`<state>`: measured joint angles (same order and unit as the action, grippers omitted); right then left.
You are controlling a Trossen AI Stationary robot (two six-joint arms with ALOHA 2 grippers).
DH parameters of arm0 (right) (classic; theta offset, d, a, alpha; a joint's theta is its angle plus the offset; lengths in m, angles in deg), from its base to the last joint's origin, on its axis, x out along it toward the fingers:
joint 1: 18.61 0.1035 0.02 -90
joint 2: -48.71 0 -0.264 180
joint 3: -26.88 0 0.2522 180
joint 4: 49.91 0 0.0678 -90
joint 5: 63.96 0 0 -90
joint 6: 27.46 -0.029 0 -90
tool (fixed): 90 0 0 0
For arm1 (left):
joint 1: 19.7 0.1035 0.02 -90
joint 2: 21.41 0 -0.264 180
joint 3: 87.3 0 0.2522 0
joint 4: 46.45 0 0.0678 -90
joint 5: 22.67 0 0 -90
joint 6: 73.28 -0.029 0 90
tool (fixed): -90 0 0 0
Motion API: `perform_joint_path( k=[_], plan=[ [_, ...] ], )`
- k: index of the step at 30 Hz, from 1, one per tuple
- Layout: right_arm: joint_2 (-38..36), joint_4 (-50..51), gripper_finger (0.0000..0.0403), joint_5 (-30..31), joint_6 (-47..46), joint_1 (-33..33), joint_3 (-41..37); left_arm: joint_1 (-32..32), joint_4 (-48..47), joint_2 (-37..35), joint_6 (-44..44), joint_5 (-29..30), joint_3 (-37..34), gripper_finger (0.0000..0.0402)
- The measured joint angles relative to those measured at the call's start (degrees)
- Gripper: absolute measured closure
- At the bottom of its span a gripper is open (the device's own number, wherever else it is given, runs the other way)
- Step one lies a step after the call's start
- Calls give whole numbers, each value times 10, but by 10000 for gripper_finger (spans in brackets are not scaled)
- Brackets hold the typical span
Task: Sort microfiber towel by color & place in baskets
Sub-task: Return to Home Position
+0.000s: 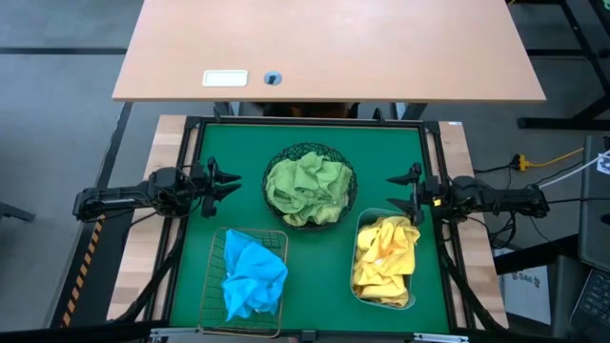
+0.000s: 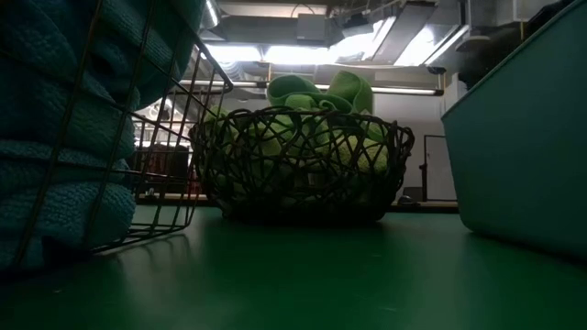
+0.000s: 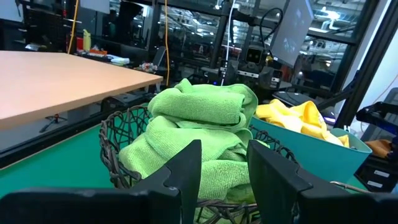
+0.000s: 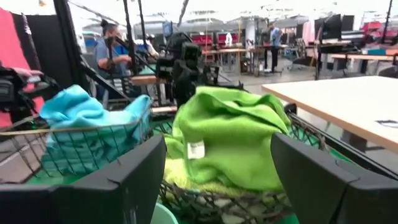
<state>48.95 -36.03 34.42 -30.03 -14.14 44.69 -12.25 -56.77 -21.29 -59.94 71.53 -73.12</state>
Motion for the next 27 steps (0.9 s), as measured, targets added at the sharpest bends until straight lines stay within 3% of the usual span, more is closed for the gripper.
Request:
perform_joint_path(
  k=[14,27],
  plan=[
    [22,-115,113,-50,4,1,-37,0,0,0,0,0,0,278],
    [35,-19,113,-35,63,0,-36,0,0,0,0,0,0,278]
  ],
)
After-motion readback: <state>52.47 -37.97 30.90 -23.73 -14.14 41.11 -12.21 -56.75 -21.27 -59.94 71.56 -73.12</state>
